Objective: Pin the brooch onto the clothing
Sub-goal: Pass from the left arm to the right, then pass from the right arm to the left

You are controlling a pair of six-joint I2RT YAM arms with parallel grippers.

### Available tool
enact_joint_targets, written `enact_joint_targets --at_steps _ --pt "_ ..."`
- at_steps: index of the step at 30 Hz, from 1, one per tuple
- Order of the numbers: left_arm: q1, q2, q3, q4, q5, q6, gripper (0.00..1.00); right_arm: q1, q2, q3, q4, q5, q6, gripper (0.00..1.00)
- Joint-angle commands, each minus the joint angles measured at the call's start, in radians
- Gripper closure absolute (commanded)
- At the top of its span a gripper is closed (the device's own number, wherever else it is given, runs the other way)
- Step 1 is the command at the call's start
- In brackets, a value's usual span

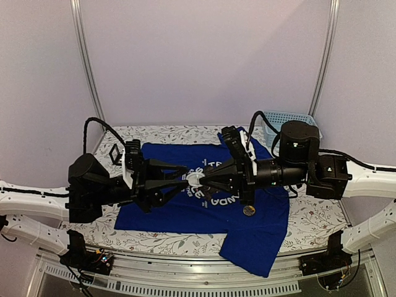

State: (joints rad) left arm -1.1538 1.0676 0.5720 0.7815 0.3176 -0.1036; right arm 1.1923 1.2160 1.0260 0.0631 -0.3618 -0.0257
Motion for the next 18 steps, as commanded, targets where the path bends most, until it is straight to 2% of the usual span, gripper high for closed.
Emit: enact_joint_targets --at_steps 1,3,6,10,12,16,18 --pt "0.002 -0.056 0.016 -0.138 -0.064 0.046 0.73 0.004 -0.044 0.040 -0.062 0.007 -0.031 1.00" --pt "0.002 -0.063 0.024 -0.171 -0.060 0.050 0.73 0.004 -0.052 0.041 -0.087 0.014 -0.035 1.00" --pt "0.002 -0.047 0.046 -0.206 -0.034 0.038 0.63 0.004 -0.055 0.041 -0.087 0.017 -0.034 1.00" --pt "0.002 -0.002 0.077 -0.231 0.035 0.017 0.61 0.004 -0.049 0.047 -0.085 0.012 -0.035 1.00" --pt "0.000 0.011 0.086 -0.231 0.052 0.008 0.64 0.004 -0.045 0.050 -0.089 0.008 -0.037 1.00" --pt "0.000 0.010 0.083 -0.204 0.052 0.004 0.81 0.004 -0.045 0.050 -0.095 0.010 -0.037 1.00" --pt "0.000 0.008 0.081 -0.197 0.046 0.008 0.83 0.004 -0.049 0.050 -0.098 0.013 -0.038 1.00"
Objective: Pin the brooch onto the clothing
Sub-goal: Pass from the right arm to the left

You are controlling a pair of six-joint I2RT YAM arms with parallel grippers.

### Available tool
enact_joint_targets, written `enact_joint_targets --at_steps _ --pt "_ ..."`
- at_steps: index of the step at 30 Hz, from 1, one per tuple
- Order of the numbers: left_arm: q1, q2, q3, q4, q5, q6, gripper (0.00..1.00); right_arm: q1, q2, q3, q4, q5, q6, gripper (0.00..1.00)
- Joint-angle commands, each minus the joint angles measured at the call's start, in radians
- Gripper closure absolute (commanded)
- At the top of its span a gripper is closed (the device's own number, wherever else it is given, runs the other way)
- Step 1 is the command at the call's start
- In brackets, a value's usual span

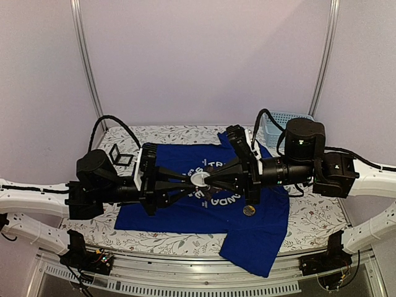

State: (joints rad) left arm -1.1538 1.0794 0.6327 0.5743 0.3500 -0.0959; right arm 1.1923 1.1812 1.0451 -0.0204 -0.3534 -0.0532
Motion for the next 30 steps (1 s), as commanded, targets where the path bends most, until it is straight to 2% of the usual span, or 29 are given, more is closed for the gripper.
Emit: enact_joint_targets --at_steps 1,4,7,13,16,21,30 --pt "0.000 -0.003 0.021 0.012 0.009 -0.001 0.80 0.004 -0.014 0.029 -0.013 0.008 -0.011 1.00" --pt "0.000 0.004 0.025 0.014 -0.018 0.000 0.48 0.005 -0.013 0.030 -0.003 0.042 0.002 1.00" --pt "-0.004 0.017 0.032 0.033 -0.068 0.002 0.41 0.004 -0.005 0.025 0.013 0.076 0.032 1.00" --pt "-0.007 0.042 0.067 0.013 -0.144 0.012 0.48 0.005 0.015 0.025 0.013 0.091 0.048 1.00" --pt "-0.007 0.059 0.087 -0.001 -0.181 0.010 0.59 0.004 0.022 0.028 0.042 0.091 0.049 1.00" --pt "-0.009 0.073 0.096 -0.012 -0.184 0.012 0.62 0.005 0.026 0.028 0.048 0.103 0.049 1.00" --pt "-0.013 0.077 0.109 -0.057 -0.233 0.018 0.75 0.007 0.018 0.025 0.055 0.095 0.049 1.00"
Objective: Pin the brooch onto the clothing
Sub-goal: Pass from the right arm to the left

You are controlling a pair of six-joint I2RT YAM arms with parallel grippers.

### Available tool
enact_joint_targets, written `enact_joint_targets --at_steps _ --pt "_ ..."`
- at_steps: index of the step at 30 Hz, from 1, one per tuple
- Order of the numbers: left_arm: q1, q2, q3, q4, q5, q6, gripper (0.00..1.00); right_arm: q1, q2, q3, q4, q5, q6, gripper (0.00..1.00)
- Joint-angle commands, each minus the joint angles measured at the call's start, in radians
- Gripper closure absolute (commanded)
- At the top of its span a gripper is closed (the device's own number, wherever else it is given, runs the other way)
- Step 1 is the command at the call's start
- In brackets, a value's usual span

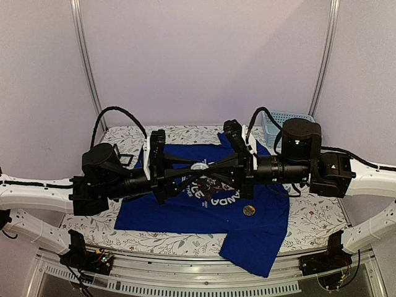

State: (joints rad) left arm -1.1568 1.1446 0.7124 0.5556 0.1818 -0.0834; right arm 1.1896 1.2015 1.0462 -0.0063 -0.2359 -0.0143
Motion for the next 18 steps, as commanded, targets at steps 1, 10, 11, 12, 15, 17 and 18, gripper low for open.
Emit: enact_joint_targets --at_steps 1,10,11,12,15,17,18 --pt "-0.011 0.012 0.032 -0.042 -0.070 0.004 0.75 0.013 -0.001 0.024 0.042 -0.023 0.010 1.00" --pt "-0.021 0.005 0.050 -0.097 -0.152 -0.002 0.91 0.019 -0.006 0.026 0.048 -0.018 0.010 1.00" --pt "-0.020 0.004 0.049 -0.097 -0.154 -0.001 0.92 0.019 -0.007 0.026 0.047 -0.017 0.010 1.00" --pt "-0.022 0.003 0.048 -0.094 -0.152 0.002 0.93 0.019 -0.008 0.028 0.045 -0.017 0.010 1.00" --pt "-0.022 0.001 0.048 -0.089 -0.161 0.011 0.96 0.018 -0.009 0.030 0.033 -0.012 0.010 1.00" --pt "-0.022 -0.001 0.049 -0.091 -0.170 0.015 0.97 0.019 -0.012 0.025 0.037 -0.006 0.010 1.00" --pt "-0.023 -0.004 0.049 -0.092 -0.174 0.017 0.97 0.019 -0.015 0.023 0.038 -0.003 0.028 1.00"
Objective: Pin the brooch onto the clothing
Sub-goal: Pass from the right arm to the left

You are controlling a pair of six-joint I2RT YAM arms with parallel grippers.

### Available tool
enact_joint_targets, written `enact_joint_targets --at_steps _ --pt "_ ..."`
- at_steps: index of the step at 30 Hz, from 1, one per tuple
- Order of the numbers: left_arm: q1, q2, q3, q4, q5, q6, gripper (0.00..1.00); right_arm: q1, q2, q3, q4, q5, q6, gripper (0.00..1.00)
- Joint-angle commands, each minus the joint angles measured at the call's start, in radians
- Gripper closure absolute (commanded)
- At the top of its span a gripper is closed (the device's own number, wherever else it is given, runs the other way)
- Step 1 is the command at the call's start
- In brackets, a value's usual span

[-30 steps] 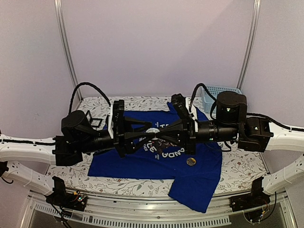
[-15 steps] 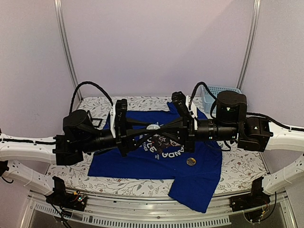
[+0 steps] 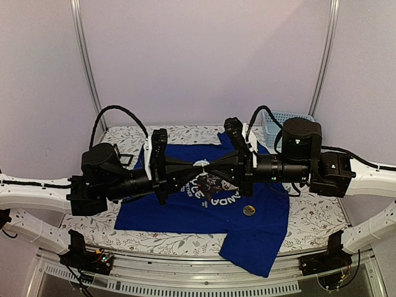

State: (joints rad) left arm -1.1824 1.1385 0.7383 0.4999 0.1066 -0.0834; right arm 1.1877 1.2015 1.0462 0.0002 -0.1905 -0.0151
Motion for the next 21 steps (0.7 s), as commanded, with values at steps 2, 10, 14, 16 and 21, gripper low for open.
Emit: enact_joint_targets --at_steps 2,10,14,16,21 --pt "0.004 -0.003 0.018 -0.035 -0.104 0.014 0.97 0.021 -0.021 0.018 0.036 -0.038 0.042 1.00" --pt "0.005 -0.029 -0.003 -0.032 -0.183 0.024 0.98 0.020 -0.054 -0.007 0.049 0.024 0.052 1.00" --pt "0.004 -0.047 -0.013 -0.032 -0.218 0.031 0.96 0.020 -0.055 -0.009 0.042 0.044 0.059 1.00" --pt "0.004 -0.051 -0.013 -0.034 -0.225 0.033 0.94 0.021 -0.056 -0.011 0.043 0.052 0.062 1.00" --pt "0.003 -0.070 -0.020 -0.039 -0.235 0.030 0.85 0.021 -0.058 -0.012 0.044 0.084 0.066 1.00"
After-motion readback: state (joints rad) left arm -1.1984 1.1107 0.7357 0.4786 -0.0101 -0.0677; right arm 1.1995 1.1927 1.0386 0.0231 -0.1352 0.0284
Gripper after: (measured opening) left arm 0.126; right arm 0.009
